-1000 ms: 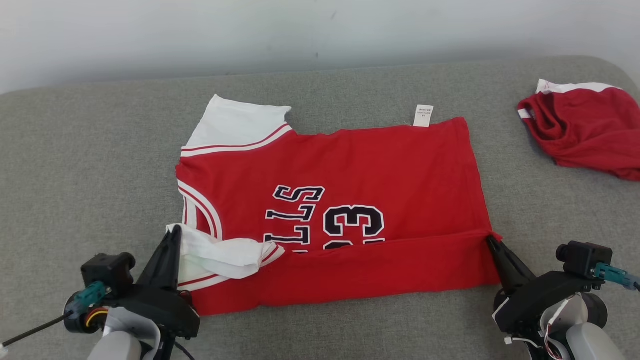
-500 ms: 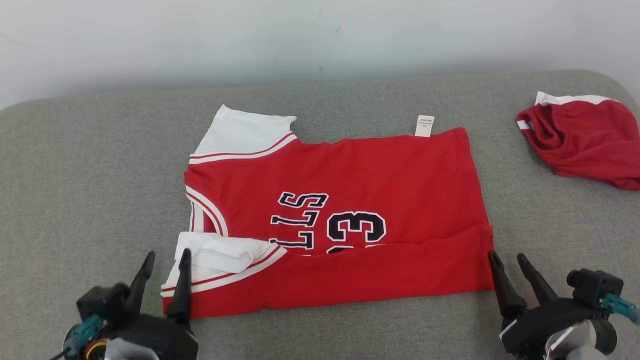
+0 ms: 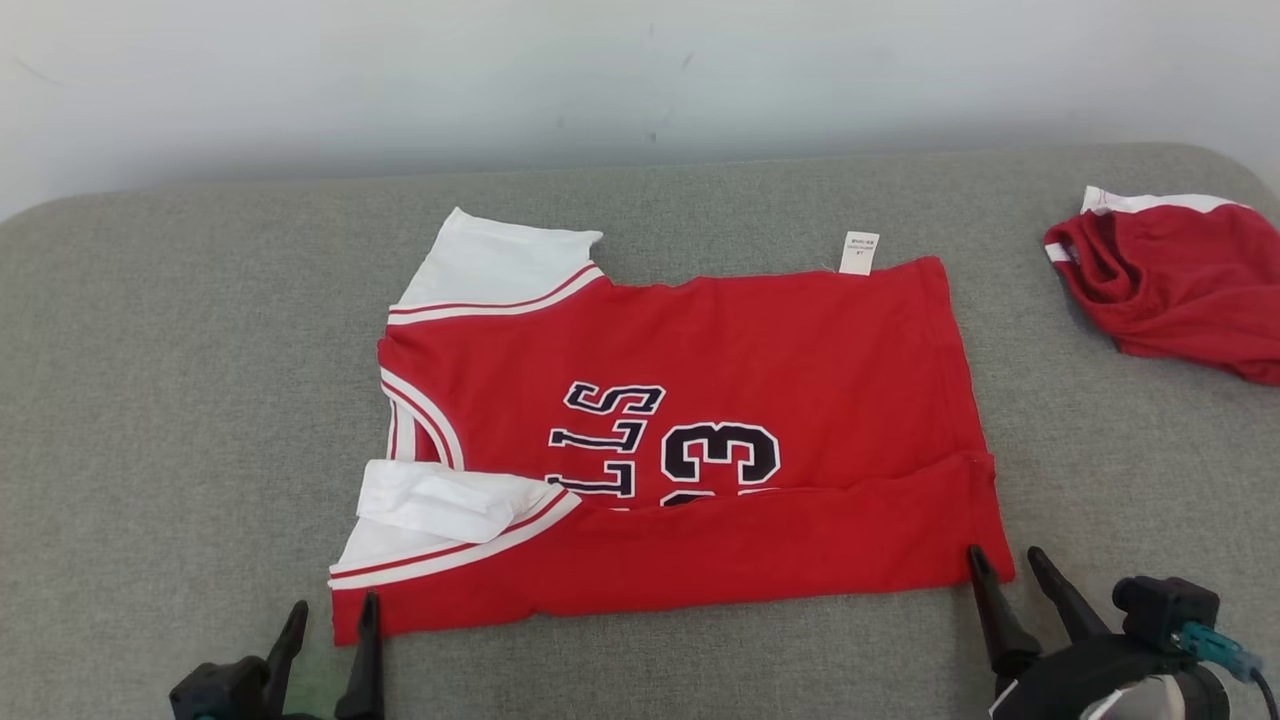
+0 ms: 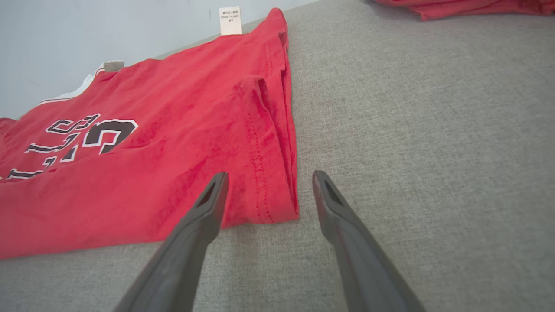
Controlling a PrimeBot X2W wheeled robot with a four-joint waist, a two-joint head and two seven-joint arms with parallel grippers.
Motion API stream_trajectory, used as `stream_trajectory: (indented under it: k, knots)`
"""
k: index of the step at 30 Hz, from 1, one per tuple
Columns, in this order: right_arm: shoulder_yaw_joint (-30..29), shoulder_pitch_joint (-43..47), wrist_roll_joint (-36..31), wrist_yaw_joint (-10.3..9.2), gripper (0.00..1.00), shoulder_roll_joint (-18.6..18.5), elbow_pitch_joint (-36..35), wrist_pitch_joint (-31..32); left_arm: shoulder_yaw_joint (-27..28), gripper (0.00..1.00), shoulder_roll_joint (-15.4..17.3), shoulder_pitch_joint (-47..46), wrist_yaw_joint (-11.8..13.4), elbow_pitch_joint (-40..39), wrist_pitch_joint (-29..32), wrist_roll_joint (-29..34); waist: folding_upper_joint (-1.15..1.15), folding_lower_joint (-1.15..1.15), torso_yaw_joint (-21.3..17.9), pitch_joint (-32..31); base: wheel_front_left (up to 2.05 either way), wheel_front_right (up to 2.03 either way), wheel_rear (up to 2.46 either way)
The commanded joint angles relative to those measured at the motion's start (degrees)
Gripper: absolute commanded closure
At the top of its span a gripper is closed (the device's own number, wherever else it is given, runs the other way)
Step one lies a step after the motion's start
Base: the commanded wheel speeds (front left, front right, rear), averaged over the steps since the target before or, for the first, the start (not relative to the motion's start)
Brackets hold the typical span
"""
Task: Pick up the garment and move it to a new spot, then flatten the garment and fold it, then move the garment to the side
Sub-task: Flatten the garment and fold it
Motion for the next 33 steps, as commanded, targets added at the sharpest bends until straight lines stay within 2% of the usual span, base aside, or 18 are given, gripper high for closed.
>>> stream_trajectory:
  k: [1, 8, 9, 10, 11, 13, 23, 33]
  knots:
    - [0.2, -0.5, -0.3, -0.16, 0.00, 0.3, 0.1, -0.2, 0.2, 0.00, -0.2, -0.4, -0.1, 0.2, -0.2, 0.2, 0.00, 0.01, -0.1, 0.1, 0.00, 0.00, 0.00]
    - [1.1, -3.1, -0.8, -0.16, 0.00, 1.4, 4.7, 0.6, 0.6, 0.00, -2.3, -3.4, -0.8, 6.0, -0.2, 0.6, 0.00, 0.01, 0.2, 0.7, 0.00, 0.00, 0.00]
    - [1.3, -3.4, -0.5, -0.16, 0.04, 1.5, 5.3, 0.7, 0.6, 0.00, -2.6, -3.7, -0.9, 6.9, -0.2, 0.4, 0.00, 0.01, 0.3, 0.7, 0.00, 0.00, 0.00]
    - [1.7, -3.4, -0.3, -0.16, 0.60, 1.6, 5.8, 0.7, 0.4, 0.00, -3.0, -3.9, -1.2, 8.1, -0.2, 0.2, 0.00, 0.01, 0.3, 0.6, 0.00, 0.00, 0.00]
    - [1.9, -3.5, -0.1, -0.16, 1.00, 1.7, 6.2, 0.6, 0.4, 0.37, -3.2, -4.4, -1.5, 8.9, -0.2, -0.1, 0.00, 0.01, 0.4, 0.4, 0.00, 0.00, 0.00]
    - [2.4, -3.6, 0.2, -0.16, 1.00, 1.8, 7.0, 0.2, 0.5, 1.00, -3.5, -5.0, -1.9, 10.4, -0.2, -0.1, 0.00, 0.01, 0.4, 0.1, 0.00, 0.00, 0.00]
    - [1.4, 0.7, 4.1, -0.16, 1.00, 2.2, 6.3, -2.5, 3.4, 1.00, -3.8, -0.4, -2.6, 7.8, -0.2, 1.4, 0.00, 0.01, 0.4, -3.4, 0.00, 0.00, 0.00]
    - [-2.1, 10.3, 4.5, -0.16, 1.00, 2.2, -2.2, -1.1, 6.6, 1.00, -5.7, 10.3, -1.2, -0.9, -0.2, 2.2, 0.00, 0.01, 0.2, -4.6, 0.00, 0.00, 0.00]
